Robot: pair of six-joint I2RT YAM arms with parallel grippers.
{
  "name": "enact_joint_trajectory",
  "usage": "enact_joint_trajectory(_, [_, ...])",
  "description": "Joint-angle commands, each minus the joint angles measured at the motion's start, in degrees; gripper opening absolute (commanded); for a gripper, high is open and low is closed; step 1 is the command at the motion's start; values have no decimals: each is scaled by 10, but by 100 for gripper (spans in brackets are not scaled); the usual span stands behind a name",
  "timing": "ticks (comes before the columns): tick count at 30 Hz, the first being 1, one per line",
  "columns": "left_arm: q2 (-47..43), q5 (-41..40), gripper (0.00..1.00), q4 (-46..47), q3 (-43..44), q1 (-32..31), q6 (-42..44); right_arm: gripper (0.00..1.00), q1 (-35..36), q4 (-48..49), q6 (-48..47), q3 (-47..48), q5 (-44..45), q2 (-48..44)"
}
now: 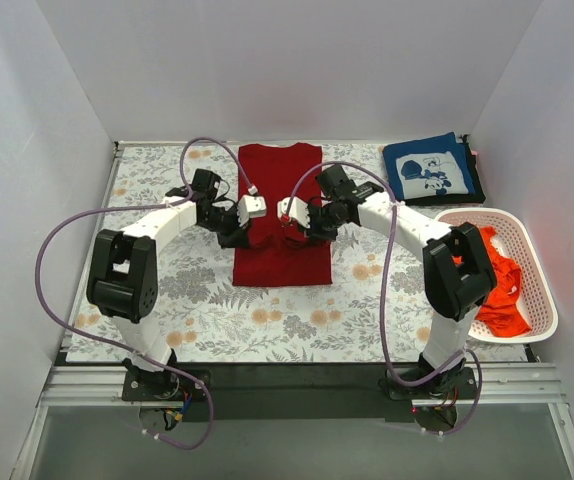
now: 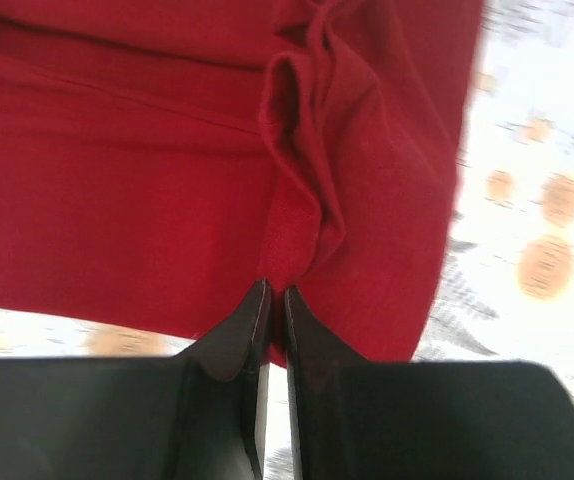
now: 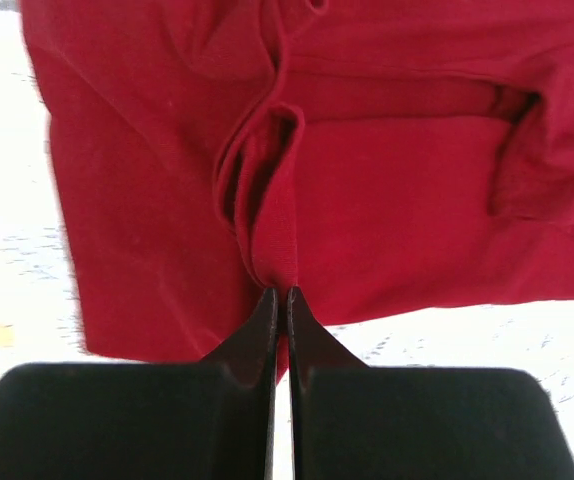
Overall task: Fold and stack the t-shirts
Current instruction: Fold the tshirt
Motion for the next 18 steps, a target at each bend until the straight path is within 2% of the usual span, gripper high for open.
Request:
enact_joint_trajectory(1, [26, 7, 0, 22, 65, 15, 4, 1, -21, -15, -39, 63, -23, 33])
enact_joint_trajectory(9, [111, -8, 0, 39, 141, 30, 3, 1, -48, -19, -66, 130, -24, 105])
enact_joint_trajectory(18, [164, -19, 0, 38, 205, 41, 2, 1, -61, -21, -80, 195, -25, 163])
